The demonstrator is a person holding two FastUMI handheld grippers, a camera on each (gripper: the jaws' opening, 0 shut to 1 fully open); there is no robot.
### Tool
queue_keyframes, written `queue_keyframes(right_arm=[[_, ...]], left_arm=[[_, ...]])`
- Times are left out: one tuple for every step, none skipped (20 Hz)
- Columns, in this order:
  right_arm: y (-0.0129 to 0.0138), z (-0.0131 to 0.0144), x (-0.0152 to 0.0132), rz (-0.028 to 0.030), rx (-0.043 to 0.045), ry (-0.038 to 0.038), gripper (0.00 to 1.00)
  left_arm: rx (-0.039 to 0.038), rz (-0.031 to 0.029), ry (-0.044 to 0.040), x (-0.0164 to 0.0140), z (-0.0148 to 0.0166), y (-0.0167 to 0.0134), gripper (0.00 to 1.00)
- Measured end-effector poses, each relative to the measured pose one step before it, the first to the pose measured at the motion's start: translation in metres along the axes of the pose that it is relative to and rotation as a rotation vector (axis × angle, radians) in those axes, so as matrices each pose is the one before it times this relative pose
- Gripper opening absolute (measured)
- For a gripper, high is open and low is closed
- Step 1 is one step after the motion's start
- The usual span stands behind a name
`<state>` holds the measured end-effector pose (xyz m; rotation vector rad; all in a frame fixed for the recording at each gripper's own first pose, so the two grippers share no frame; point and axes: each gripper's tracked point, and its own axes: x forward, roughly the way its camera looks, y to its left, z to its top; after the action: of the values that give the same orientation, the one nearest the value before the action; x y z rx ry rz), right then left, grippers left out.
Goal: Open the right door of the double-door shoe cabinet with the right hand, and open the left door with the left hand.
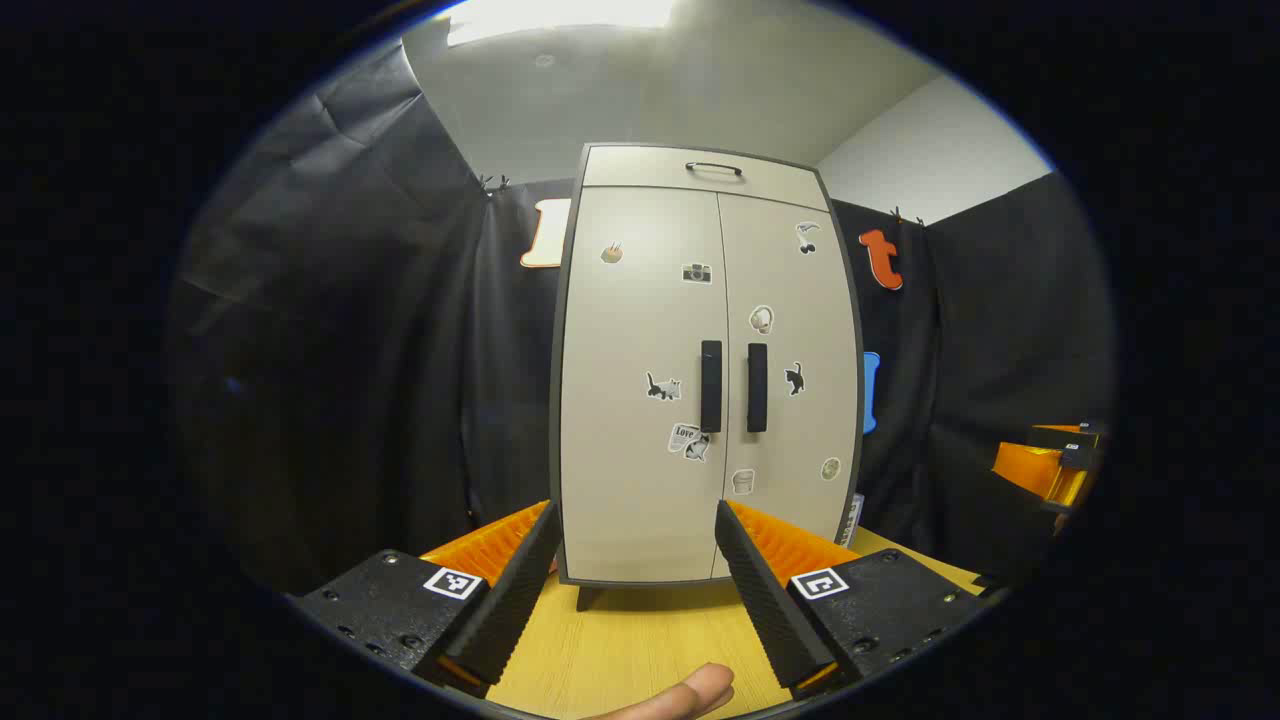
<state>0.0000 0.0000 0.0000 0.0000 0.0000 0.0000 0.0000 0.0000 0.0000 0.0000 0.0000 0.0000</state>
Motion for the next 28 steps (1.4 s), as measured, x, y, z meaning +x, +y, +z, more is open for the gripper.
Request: queue_keyframes(right_arm=[[-0.00065,-0.0024,0.00109,-0.00274,-0.00501,0.00167,0.98],[-0.00064,-0.00127,0.00067,-0.00718,-0.00733,0.00073,0.94],[-0.00039,-0.0025,0.00049,-0.00891,-0.00458,0.00234,0.98],[0.00042,-0.00073,-0.00054,-0.002,0.00009,-0.00232,0.98],[0.00179,-0.0004,0.00159,-0.00051,0.00193,-0.00265,0.98],[0.0004,-0.00077,0.00154,-0.0022,0.00273,0.00086,0.98],[-0.00096,-0.00361,0.0007,-0.00229,0.00153,0.00528,0.94],[-0.00039,-0.00355,0.00124,-0.00265,-0.00103,0.01144,0.98],[-0.00214,-0.00251,0.00218,-0.00952,-0.00779,0.00169,0.98],[-0.00235,0.00049,0.00071,-0.01437,-0.01208,-0.00724,0.98],[-0.00288,-0.00091,-0.00173,-0.01374,-0.00677,-0.00854,0.98],[-0.00031,-0.00005,-0.00077,-0.00226,0.00293,-0.00668,0.98],[0.0023,-0.0013,-0.00064,0.009,0.01307,-0.0016,0.98],[0.00372,-0.00067,0.00059,0.01295,0.01332,0.00238,0.98],[0.00246,-0.00102,0.00122,0.00993,0.0063,0.00071,0.98],[0.00095,0.00088,0.00198,0.00113,-0.00295,-0.00404,0.98],[0.00125,0.00015,0.00144,0.00625,0.00162,-0.00118,0.98],[0.00545,-0.00011,0.00339,0.00976,0.00867,0.0034,0.98],[0.00436,0.00067,0.00452,0.00771,0.00551,0.00038,0.98],[0.00479,0.00186,0.00621,0.00572,0.00103,0.00121,0.98],[0.0045,-0.00007,0.00658,0.00878,0.00196,0.00222,0.98],[0.00675,0.00166,0.00889,0.01247,0.00722,0.00334,0.98],[0.00807,0.00134,0.00932,0.01651,0.00633,0.00533,0.98],[0.00961,0.00273,0.01028,0.02185,-0.00273,0.00425,0.98],[0.00769,0.00321,0.00911,0.01724,-0.01382,0.00246,0.98],[0.00525,0.00443,0.01124,0.00524,-0.02022,-0.00038,0.98],[0.00347,0.00568,0.01223,-0.00075,-0.01675,-0.00625,0.98],[0.00513,0.00767,0.01232,0.00227,-0.01453,-0.0107,0.94]], left_arm=[[-0.00535,0.00115,0.004,0.0004,-0.00212,0.00225,0.97],[-0.00389,0.0016,0.00355,0.00144,-0.00142,0.00198,0.96],[-0.00122,-0.00342,0.00298,0.00144,-0.00219,0.00042,0.96],[0.00166,-0.01033,-0.00022,0.0014,-0.00162,-0.00022,0.96],[-0.00304,-0.00531,-0.0005,0.00153,-0.00175,0.00085,0.96],[-0.00417,-0.00164,0.00209,0.00266,-0.00264,0.00112,0.96],[-0.00591,0.00031,0.00661,0.00279,-0.00402,0.00104,0.97],[-0.00606,-0.0017,0.00822,0.00255,-0.00303,0.00058,0.96],[-0.00292,-0.00515,0.00449,0.00174,-0.00213,-0.00111,0.96],[0.00301,-0.01272,-0.00819,0.00272,0.00099,-0.002,0.97],[0.00036,-0.01896,-0.00848,0.00281,-0.00022,-0.00439,0.96],[0.00042,-0.01229,-0.00055,0.00218,-0.00235,-0.00249,0.96],[0.0054,-0.00798,-0.00072,0.0018,-0.00298,-0.00189,0.96],[0.00752,-0.00696,0.00644,0.0013,-0.00395,-0.00264,0.96],[0.0068,-0.00362,0.01079,0.00157,-0.00443,-0.00171,0.96],[0.00482,-0.00289,0.0017,0.00077,-0.00149,-0.00144,0.96],[0.00784,-0.00612,0.00362,0.0003,-0.00317,-0.00226,0.96],[0.00639,-0.00372,0.00095,0.00037,-0.00267,-0.00082,0.96],[0.00281,-0.00617,-0.002,0.00017,-0.00171,-0.00056,0.96],[0.00221,-0.01177,-0.00586,0.00112,-0.00102,-0.00108,0.96],[-0.00415,-0.00657,0.00048,0.00141,-0.00273,-0.00033,0.96],[-0.00709,-0.00135,0.00814,0.00114,-0.00447,0.00188,0.96],[-0.00911,0.00155,0.00689,0.00007,-0.00376,0.00223,0.96],[-0.00712,0.00103,0.00003,0.00022,-0.00117,0.00284,0.96],[-0.00483,0.00255,-0.00222,-0.00157,-0.00098,0.00335,0.96],[-0.00065,0.00123,-0.00398,-0.00109,-0.00084,0.00321,0.96],[0.00087,-0.0016,-0.00115,-0.00206,-0.00203,0.00266,0.96],[-0.0012,-0.002,-0.00316,-0.00211,-0.00096,0.00323,0.96]])
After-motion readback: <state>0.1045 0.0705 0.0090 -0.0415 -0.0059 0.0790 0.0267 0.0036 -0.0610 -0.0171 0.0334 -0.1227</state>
